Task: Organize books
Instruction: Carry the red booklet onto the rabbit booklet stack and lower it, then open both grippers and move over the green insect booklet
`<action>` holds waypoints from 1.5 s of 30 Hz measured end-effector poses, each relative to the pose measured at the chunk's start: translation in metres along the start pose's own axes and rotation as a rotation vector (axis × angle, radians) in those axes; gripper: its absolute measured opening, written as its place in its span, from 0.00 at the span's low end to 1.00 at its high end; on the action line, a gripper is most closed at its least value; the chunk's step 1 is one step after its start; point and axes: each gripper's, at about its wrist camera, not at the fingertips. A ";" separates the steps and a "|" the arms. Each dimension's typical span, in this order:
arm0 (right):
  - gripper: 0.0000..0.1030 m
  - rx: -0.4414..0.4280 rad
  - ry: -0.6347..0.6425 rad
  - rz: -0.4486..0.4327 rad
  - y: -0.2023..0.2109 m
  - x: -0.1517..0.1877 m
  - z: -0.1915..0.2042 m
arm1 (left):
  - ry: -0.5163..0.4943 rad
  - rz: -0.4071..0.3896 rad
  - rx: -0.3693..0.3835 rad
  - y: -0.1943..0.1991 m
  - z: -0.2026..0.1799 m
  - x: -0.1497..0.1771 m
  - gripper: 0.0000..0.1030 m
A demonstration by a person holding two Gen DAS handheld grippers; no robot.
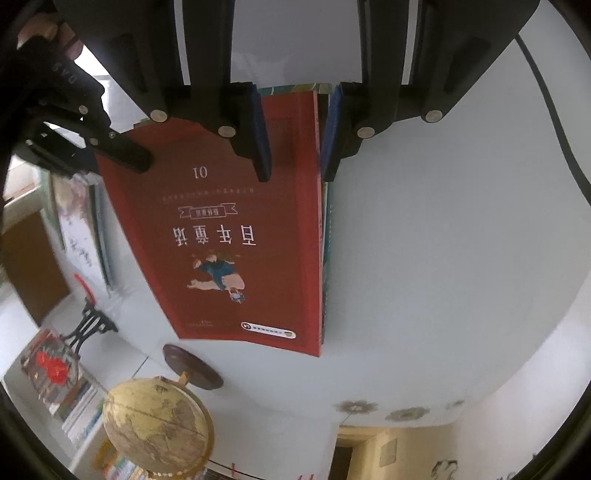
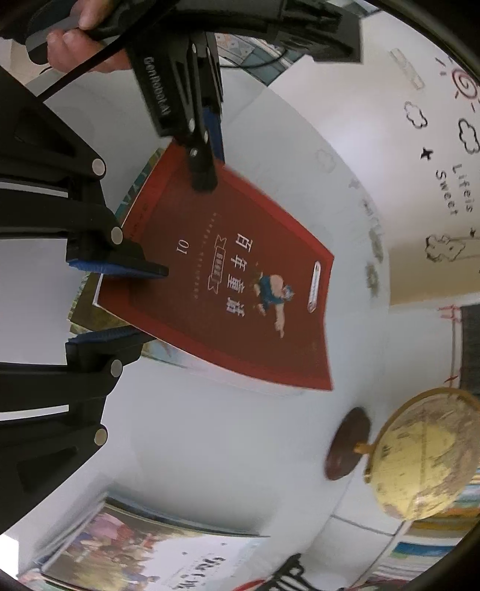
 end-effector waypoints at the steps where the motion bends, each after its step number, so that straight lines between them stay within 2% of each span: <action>1: 0.23 -0.016 -0.017 0.003 -0.001 -0.001 -0.003 | 0.013 0.003 0.005 -0.001 0.003 -0.001 0.24; 3: 0.23 -0.042 -0.047 0.008 -0.001 0.000 -0.007 | 0.018 0.003 0.006 -0.002 0.005 -0.002 0.24; 6: 0.24 -0.030 -0.023 0.018 -0.004 0.002 0.000 | 0.004 -0.003 -0.036 -0.003 0.002 -0.003 0.24; 9: 0.26 -0.032 -0.016 0.027 -0.006 0.002 0.001 | 0.011 -0.010 -0.048 0.000 0.002 -0.002 0.24; 13: 0.30 -0.082 -0.095 0.087 -0.009 0.008 -0.015 | -0.005 -0.024 -0.086 0.010 -0.001 0.000 0.24; 17: 0.32 -0.060 -0.106 0.082 0.010 0.018 -0.029 | -0.019 -0.045 -0.080 0.028 -0.013 0.003 0.24; 20: 0.32 -0.046 -0.115 0.064 0.033 0.027 -0.041 | -0.027 -0.049 -0.061 0.038 -0.032 0.005 0.28; 23: 0.33 -0.036 -0.136 0.025 0.058 0.039 -0.053 | -0.055 -0.057 -0.049 0.046 -0.061 0.007 0.28; 28: 0.33 -0.054 -0.159 -0.023 0.094 0.054 -0.079 | -0.076 -0.053 0.021 0.056 -0.120 0.011 0.31; 31: 0.34 -0.019 -0.146 -0.045 0.119 0.065 -0.101 | -0.076 -0.062 0.062 0.056 -0.160 0.014 0.46; 32: 0.37 -0.009 -0.154 -0.056 0.127 0.069 -0.109 | -0.080 -0.072 0.072 0.057 -0.176 0.016 0.49; 33: 0.46 0.004 -0.171 -0.072 0.138 0.075 -0.123 | -0.088 -0.078 0.083 0.057 -0.190 0.017 0.51; 34: 0.50 0.011 -0.187 -0.088 0.148 0.080 -0.134 | -0.099 -0.082 0.094 0.057 -0.205 0.019 0.59; 35: 0.50 0.017 -0.207 -0.105 0.157 0.085 -0.146 | -0.108 -0.088 0.102 0.058 -0.217 0.021 0.64; 36: 0.50 0.018 -0.222 -0.112 0.163 0.089 -0.157 | -0.117 -0.092 0.109 0.059 -0.228 0.024 0.66; 41: 0.50 0.040 -0.292 -0.128 0.191 0.110 -0.218 | -0.152 -0.070 0.122 0.057 -0.284 0.034 0.67; 45: 0.50 0.052 -0.350 -0.123 0.196 0.127 -0.263 | -0.172 -0.071 0.112 0.055 -0.318 0.042 0.67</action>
Point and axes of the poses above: each gripper's, at about its wrist camera, not at the fingertips, and y roughly against the way its jaws point, z to its left, x to its underside, and after that the axes turned 1 degree about y, right-handed
